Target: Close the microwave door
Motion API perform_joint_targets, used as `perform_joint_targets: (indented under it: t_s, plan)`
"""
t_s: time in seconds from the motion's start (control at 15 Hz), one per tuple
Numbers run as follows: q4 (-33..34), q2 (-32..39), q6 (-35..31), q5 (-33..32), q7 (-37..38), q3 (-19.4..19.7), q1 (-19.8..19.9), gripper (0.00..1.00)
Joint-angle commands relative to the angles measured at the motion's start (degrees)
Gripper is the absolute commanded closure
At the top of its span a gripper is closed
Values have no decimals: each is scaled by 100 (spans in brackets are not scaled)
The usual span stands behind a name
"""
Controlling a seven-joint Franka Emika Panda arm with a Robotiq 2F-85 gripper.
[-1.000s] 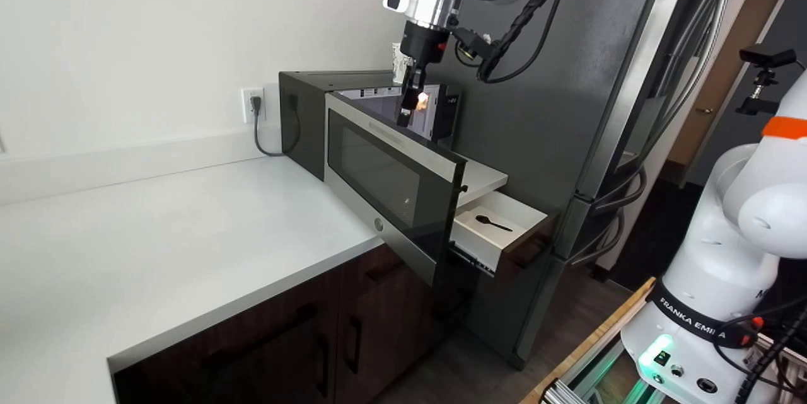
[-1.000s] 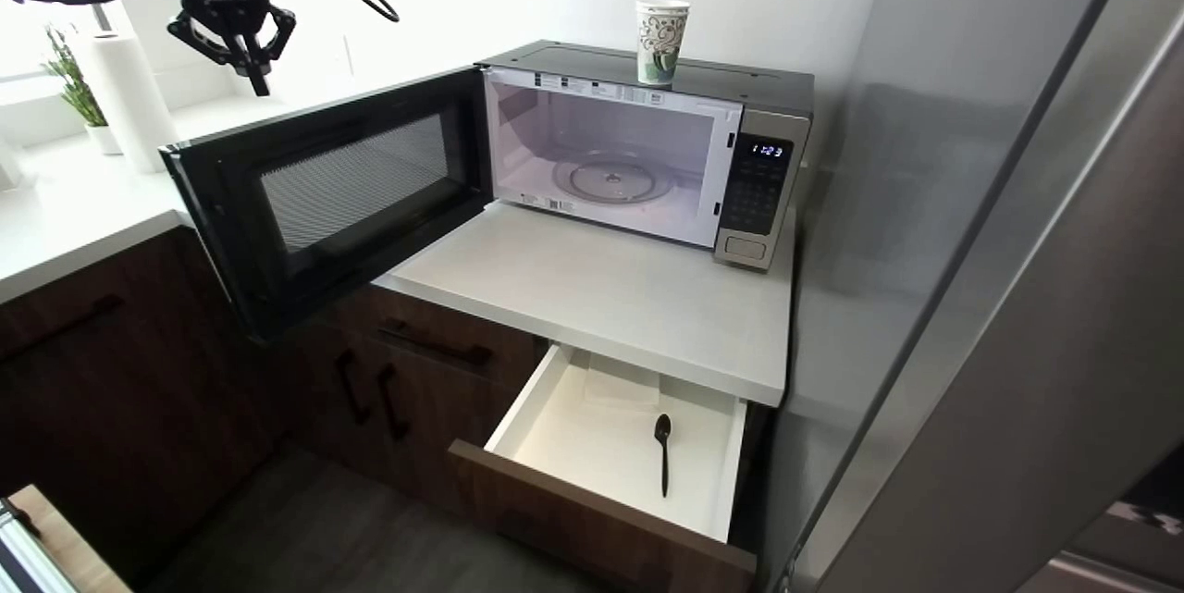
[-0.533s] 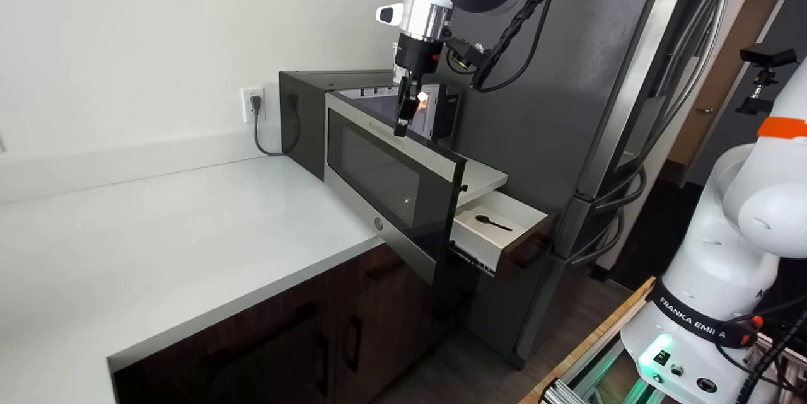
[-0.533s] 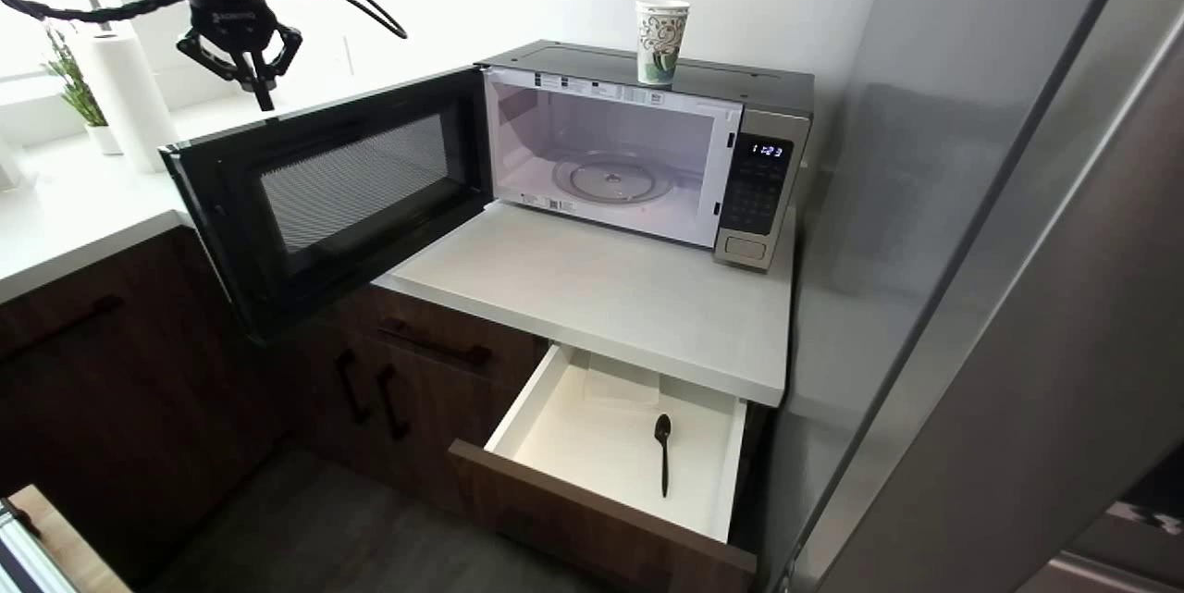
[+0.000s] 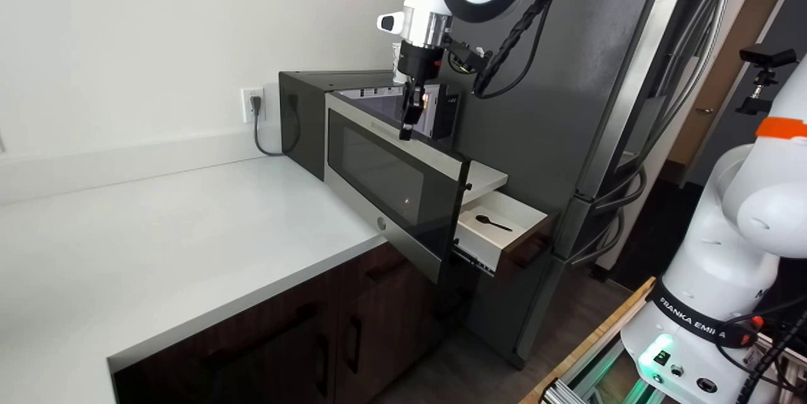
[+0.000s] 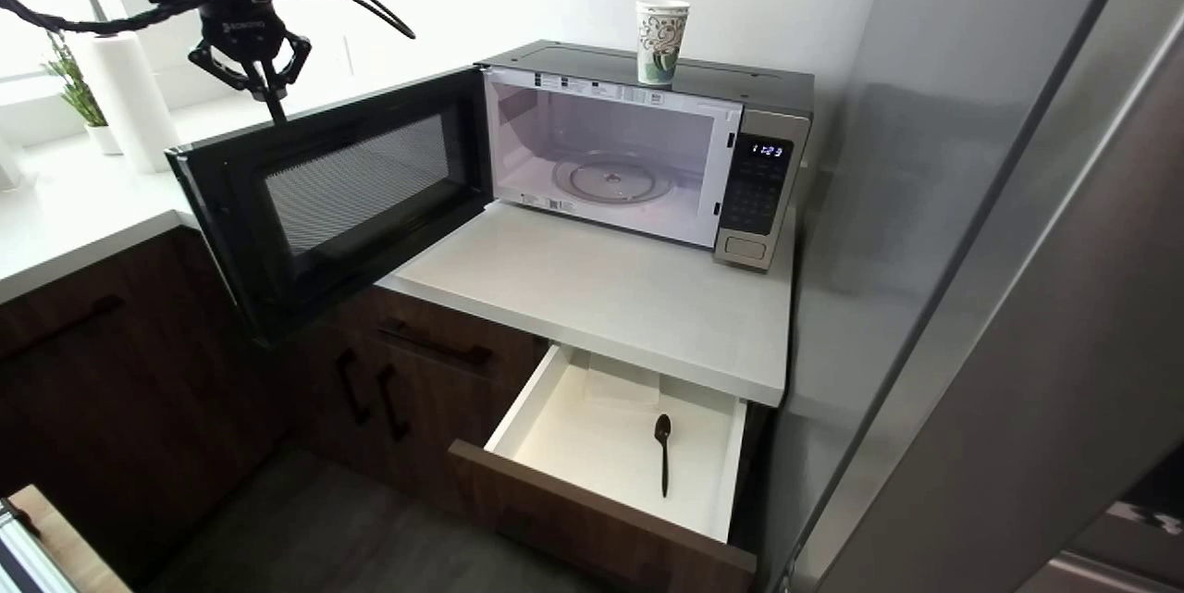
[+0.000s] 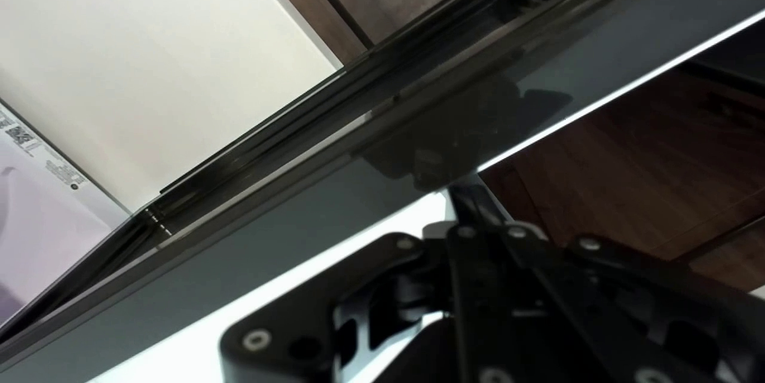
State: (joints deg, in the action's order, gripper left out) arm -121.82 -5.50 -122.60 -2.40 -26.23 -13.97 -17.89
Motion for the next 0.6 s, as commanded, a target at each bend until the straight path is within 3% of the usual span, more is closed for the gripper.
perform_joint_targets:
  t_s: [0.0, 0.53]
  plan:
    - [-88, -84, 233, -264, 173, -20, 107, 100]
    - [-435, -388, 291, -681, 813, 288, 552, 100]
